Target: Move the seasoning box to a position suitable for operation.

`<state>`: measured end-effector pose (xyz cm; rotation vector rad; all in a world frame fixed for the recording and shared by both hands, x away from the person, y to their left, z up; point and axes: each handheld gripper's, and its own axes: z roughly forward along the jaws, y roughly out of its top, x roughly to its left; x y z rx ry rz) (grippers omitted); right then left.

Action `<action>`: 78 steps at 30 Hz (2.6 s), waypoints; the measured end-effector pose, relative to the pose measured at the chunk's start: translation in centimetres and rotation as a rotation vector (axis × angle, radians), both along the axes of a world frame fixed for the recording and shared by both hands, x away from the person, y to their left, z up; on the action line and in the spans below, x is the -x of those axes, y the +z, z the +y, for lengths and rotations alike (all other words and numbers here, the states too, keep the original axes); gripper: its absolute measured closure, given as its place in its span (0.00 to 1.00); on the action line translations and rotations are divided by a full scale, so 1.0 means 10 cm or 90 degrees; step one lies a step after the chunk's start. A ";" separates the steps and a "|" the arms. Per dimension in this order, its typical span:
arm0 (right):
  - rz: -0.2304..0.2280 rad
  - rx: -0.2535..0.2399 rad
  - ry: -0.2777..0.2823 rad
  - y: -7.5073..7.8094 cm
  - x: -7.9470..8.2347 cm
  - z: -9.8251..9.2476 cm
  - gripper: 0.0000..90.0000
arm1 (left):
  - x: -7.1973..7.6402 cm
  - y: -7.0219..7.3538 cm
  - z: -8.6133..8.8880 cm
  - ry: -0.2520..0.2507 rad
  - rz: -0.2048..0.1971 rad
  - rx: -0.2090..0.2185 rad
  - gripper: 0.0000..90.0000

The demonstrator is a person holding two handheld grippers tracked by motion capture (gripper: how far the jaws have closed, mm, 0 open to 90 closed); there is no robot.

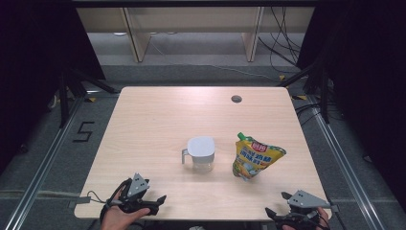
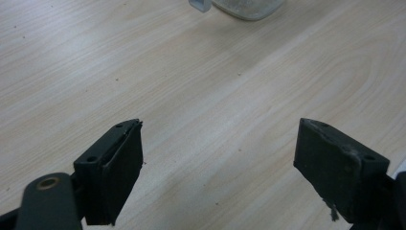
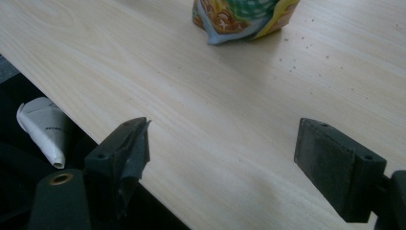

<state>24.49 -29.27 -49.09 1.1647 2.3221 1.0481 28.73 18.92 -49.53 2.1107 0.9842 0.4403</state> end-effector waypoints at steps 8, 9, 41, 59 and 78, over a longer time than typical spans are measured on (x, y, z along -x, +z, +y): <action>0.013 -0.014 -0.009 0.02 0.02 0.02 0.23 | -0.04 0.01 -0.02 0.013 -0.001 0.048 0.19; 0.012 -0.013 -0.007 0.02 0.02 0.01 0.23 | -0.05 0.03 -0.03 0.006 -0.004 0.044 0.20; -0.019 0.002 0.020 0.01 -0.02 0.03 0.24 | -0.85 0.07 -0.63 0.031 -0.105 0.042 0.57; -0.013 0.007 0.028 0.00 -0.03 0.04 0.25 | -1.07 0.00 -0.79 0.033 -0.137 0.065 0.80; -0.008 -0.003 0.024 -0.01 -0.02 0.04 0.25 | -0.79 0.02 -0.80 -0.004 -0.113 0.076 0.80</action>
